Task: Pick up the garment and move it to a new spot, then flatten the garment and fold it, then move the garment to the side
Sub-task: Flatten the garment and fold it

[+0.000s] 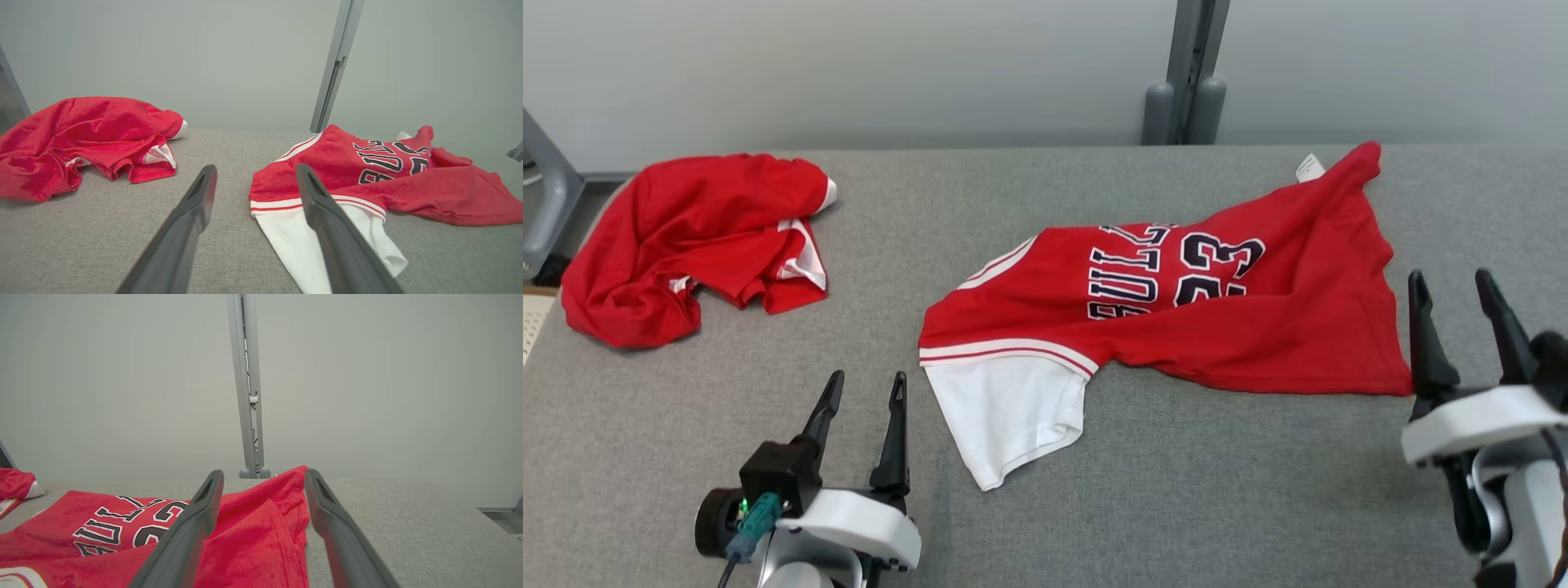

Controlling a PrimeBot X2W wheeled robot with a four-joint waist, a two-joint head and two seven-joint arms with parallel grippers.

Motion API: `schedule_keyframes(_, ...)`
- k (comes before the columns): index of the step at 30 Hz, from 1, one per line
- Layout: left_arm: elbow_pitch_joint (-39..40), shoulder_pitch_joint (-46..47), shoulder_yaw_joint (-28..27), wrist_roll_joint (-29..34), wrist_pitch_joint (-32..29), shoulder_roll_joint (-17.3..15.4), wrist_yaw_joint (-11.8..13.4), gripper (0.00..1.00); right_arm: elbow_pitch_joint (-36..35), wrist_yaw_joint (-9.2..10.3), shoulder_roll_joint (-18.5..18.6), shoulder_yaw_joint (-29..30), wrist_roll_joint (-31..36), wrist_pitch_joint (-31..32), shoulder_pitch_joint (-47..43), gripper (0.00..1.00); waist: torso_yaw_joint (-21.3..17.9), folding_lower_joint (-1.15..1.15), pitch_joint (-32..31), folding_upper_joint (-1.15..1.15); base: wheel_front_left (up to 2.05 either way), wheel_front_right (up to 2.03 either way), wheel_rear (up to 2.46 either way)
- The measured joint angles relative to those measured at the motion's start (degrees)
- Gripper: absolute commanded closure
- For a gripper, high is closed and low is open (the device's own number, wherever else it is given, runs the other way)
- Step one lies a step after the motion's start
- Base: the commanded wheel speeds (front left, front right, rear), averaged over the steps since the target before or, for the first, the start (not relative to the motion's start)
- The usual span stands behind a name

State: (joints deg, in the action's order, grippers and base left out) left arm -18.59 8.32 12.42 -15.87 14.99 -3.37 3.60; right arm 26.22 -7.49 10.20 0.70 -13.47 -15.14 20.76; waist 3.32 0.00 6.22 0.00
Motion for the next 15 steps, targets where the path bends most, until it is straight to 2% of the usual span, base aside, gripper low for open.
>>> schedule_keyframes(7,-0.04,-3.64,-1.26,0.24,0.0,0.2,0.01,0.0,-7.81,0.0,-5.27,3.04,3.53,0.01,-10.48,0.0,-0.28,0.0,-4.25,0.0,0.0,0.0,0.0)
schedule_keyframes(15,0.36,-5.87,-1.67,1.35,0.0,0.33,0.01,0.0,-11.5,0.0,-7.13,5.19,4.78,0.01,-15.28,0.0,0.2,0.0,-6.11,0.0,0.0,0.0,0.0)
